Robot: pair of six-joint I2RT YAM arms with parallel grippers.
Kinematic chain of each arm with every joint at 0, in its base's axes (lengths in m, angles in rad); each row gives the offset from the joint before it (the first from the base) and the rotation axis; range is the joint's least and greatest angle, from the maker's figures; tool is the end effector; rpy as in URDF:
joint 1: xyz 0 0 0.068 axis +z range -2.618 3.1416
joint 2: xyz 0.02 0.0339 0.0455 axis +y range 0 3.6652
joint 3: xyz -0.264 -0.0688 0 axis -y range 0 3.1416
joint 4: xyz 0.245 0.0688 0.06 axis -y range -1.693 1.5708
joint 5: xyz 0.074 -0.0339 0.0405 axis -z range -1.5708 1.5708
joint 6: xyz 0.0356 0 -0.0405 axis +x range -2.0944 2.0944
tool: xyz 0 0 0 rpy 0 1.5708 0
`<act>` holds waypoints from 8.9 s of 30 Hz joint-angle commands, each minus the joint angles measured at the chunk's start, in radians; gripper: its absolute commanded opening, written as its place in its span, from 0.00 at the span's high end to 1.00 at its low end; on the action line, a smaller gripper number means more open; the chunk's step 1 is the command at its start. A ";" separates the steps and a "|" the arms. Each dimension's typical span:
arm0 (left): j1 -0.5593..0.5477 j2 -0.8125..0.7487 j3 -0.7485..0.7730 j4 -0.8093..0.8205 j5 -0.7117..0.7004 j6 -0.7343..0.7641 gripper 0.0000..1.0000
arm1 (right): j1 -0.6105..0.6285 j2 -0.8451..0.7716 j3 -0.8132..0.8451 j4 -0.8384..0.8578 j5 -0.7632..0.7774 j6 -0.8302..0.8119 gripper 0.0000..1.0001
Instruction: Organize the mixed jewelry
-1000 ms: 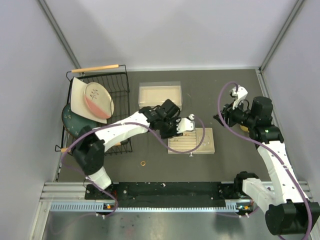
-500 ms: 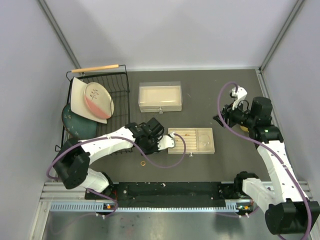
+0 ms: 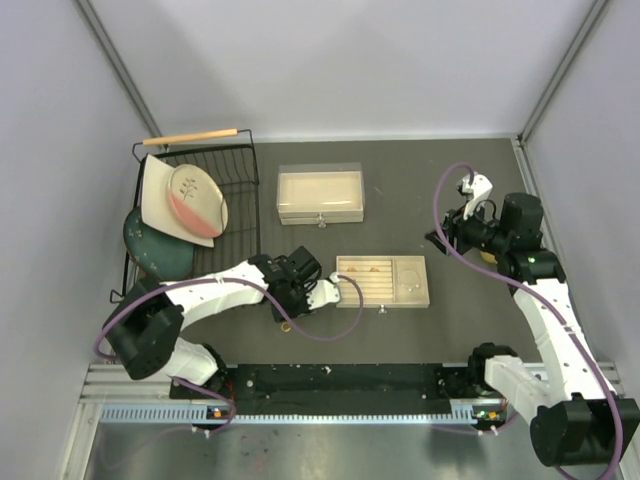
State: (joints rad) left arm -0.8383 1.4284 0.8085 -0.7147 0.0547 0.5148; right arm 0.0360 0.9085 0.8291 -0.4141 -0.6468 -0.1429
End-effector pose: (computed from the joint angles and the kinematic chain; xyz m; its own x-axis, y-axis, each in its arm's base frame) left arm 0.1607 -0.1816 0.1748 -0.1962 0.9533 -0.2298 0.9737 0.2170 0.0690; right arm 0.1959 0.0285 0.3136 -0.3890 -0.1277 -0.9124 -0.6208 0.7680 0.1571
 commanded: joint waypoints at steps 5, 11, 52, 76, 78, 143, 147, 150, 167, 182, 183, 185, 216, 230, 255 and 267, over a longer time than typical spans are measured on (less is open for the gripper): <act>0.011 -0.034 -0.032 0.024 0.060 -0.025 0.63 | -0.012 0.012 -0.002 0.009 -0.025 -0.026 0.55; 0.013 -0.029 -0.038 0.026 0.074 -0.029 0.66 | -0.011 0.016 -0.002 0.009 -0.028 -0.029 0.55; 0.018 0.000 -0.074 0.127 0.105 -0.022 1.00 | -0.012 0.032 -0.001 0.008 -0.043 -0.023 0.55; 0.007 -0.028 0.377 0.359 -0.045 -0.272 1.00 | 0.152 0.277 0.208 0.133 -0.332 0.195 0.43; 0.004 -0.034 0.380 0.383 -0.099 -0.285 1.00 | 0.199 0.321 0.226 0.135 -0.312 0.187 0.43; -0.041 -0.057 0.377 0.497 -0.266 -0.357 1.00 | 0.487 0.653 0.413 0.216 -0.165 0.189 1.00; -0.041 -0.066 0.371 0.503 -0.274 -0.363 1.00 | 0.487 0.639 0.406 0.212 -0.157 0.183 1.00; -0.041 -0.085 0.362 0.509 -0.276 -0.358 0.94 | 0.487 0.624 0.397 0.201 -0.142 0.172 1.00; 0.142 -0.273 0.299 0.446 0.359 -0.361 0.42 | 0.472 0.449 0.384 0.012 -0.200 -0.007 1.00; 0.237 -0.249 0.290 0.543 0.885 -0.368 0.43 | 0.472 0.363 0.410 -0.052 -0.352 -0.020 1.00; 0.237 -0.241 0.290 0.547 0.884 -0.371 0.43 | 0.472 0.363 0.409 -0.052 -0.356 -0.020 1.00; 0.235 -0.235 0.290 0.557 0.883 -0.366 0.43 | 0.473 0.359 0.409 -0.051 -0.359 -0.020 1.00; 0.237 -0.126 0.320 0.606 0.953 -0.435 0.75 | 0.485 0.369 0.429 -0.046 -0.350 -0.012 1.00; 0.235 -0.109 0.327 0.609 0.965 -0.460 1.00 | 0.487 0.365 0.418 -0.046 -0.321 -0.024 1.00; 0.119 0.150 0.454 0.388 0.487 -0.093 1.00 | 0.098 0.144 0.185 -0.077 -0.031 -0.032 0.67; -0.010 0.417 0.549 0.388 0.349 -0.021 1.00 | -0.001 0.075 0.073 -0.068 -0.033 -0.050 0.69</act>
State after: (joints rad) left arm -0.8238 1.8145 1.3087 -0.3328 0.4473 0.4576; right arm 0.0509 1.0191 0.9169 -0.5159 -0.6678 -0.1749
